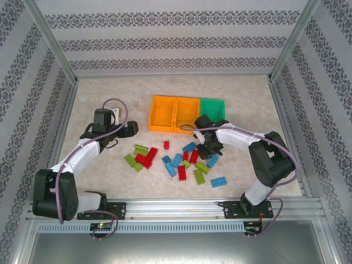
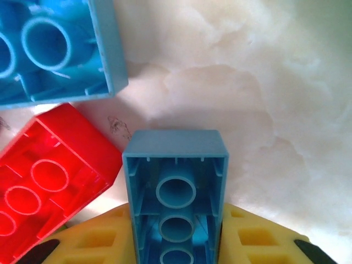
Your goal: Sort the legos into containers by color
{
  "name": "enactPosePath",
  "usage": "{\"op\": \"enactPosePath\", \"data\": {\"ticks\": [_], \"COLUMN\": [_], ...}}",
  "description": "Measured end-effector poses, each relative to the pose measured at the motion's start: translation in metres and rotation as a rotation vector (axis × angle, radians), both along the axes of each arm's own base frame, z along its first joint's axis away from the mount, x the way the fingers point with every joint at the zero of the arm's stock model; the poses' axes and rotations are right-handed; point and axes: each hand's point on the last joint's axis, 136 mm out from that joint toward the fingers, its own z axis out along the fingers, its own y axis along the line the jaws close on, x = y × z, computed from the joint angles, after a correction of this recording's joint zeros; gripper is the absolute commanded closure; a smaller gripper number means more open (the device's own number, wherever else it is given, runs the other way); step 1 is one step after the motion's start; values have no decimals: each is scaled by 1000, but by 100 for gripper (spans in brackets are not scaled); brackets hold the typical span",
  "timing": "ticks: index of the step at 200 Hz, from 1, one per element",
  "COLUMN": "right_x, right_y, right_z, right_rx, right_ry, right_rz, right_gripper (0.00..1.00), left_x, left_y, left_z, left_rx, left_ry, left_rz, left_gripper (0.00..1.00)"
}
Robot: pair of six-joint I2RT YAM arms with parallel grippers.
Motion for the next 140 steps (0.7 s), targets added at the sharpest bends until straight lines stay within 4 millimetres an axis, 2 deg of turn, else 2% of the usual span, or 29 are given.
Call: {"op": "enactPosePath", "data": {"ticks": [38,59,93,119,140], "right_x": [22,45,84,113,133], "right_y": [-1,-13,-36,-34,-31], "right_z": [36,59,85,98,94], "right_rx": [110,188,259,285,280], "right_ry": [-118,-201,-288,-317,-313], "right_rz": [-80,-195,-385,-450,-491], "right_gripper": [82,82,81,79,77], "left_x": [-3,-5,-12,-17,-20], "left_y": [-12,-23,-44,-58,-70], "left_z": [0,0,-1,-3,-5], "left_rx": [3,9,31,46,58], "left_ry": [-1,-2,-2,-2,4], "left_rz": [-37,-70,-128,-164,-193], "left_gripper": [0,0,0,0,0]}}
